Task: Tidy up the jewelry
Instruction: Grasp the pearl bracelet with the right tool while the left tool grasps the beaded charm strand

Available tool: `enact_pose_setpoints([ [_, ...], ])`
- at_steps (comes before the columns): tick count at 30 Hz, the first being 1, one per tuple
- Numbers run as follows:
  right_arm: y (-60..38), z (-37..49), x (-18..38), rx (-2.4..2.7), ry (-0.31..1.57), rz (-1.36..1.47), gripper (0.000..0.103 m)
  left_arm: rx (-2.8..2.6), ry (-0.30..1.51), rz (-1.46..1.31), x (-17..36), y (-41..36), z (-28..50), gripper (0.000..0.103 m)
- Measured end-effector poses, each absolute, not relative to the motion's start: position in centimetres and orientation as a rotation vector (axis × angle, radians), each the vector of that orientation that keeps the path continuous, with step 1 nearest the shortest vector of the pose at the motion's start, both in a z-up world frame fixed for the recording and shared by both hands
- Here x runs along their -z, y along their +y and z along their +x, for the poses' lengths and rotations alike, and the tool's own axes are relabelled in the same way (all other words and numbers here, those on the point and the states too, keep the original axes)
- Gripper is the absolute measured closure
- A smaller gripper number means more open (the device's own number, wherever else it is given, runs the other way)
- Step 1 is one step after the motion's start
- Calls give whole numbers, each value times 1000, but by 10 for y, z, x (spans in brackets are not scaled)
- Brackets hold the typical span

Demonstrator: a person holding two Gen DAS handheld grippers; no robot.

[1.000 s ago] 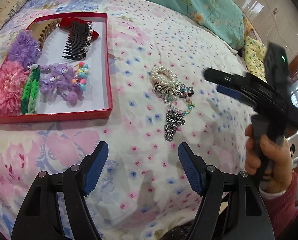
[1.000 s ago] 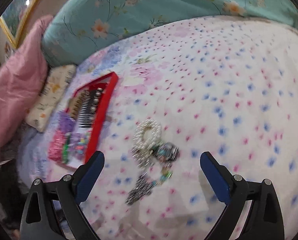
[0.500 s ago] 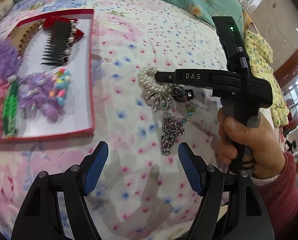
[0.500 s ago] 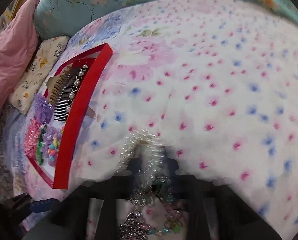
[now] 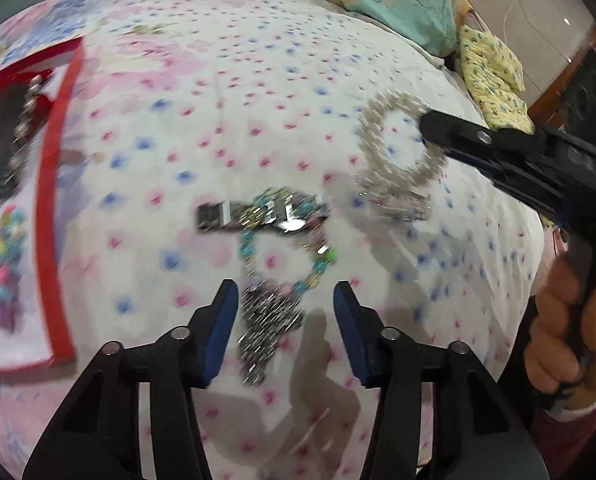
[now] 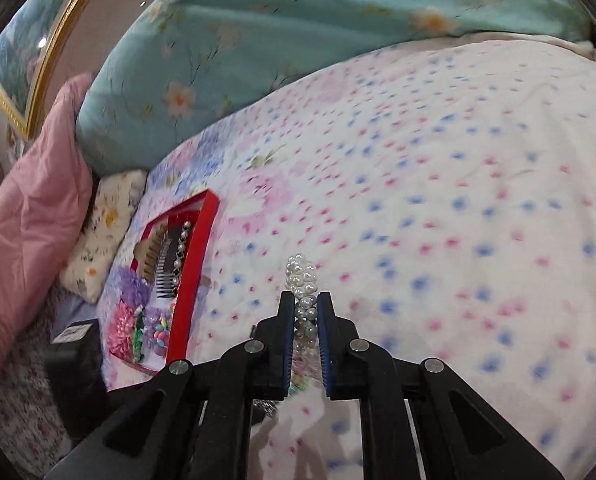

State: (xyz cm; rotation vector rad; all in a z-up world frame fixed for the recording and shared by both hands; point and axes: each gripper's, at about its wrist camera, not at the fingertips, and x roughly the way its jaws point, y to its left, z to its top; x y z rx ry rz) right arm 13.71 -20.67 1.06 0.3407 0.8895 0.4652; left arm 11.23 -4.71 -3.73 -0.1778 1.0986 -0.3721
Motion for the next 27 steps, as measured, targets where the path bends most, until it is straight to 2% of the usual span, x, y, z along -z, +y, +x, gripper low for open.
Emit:
enact_pose_setpoints([
  [2,-216,135,-11,-458,882,364,92,385,1096,-167,37,-58,118,60],
  [4,-227,130,-11,-443,879,376,92,391,1103,-150,41,-67,126,75],
  [6,-234,127,-10,-442,877,400,92,397,1129,-143,49,-74,132,85],
  [11,-240,119,-10,-455,869,421,92,408,1127,-177,49,-75,142,86],
  [12,-240,118,-10,-456,866,422,92,408,1127,-180,49,-75,143,91],
  [18,-244,109,-15,-459,846,439,92,395,1103,-172,42,-71,132,91],
  [27,-237,97,-28,-493,824,435,92,371,1000,-232,2,-37,96,91],
])
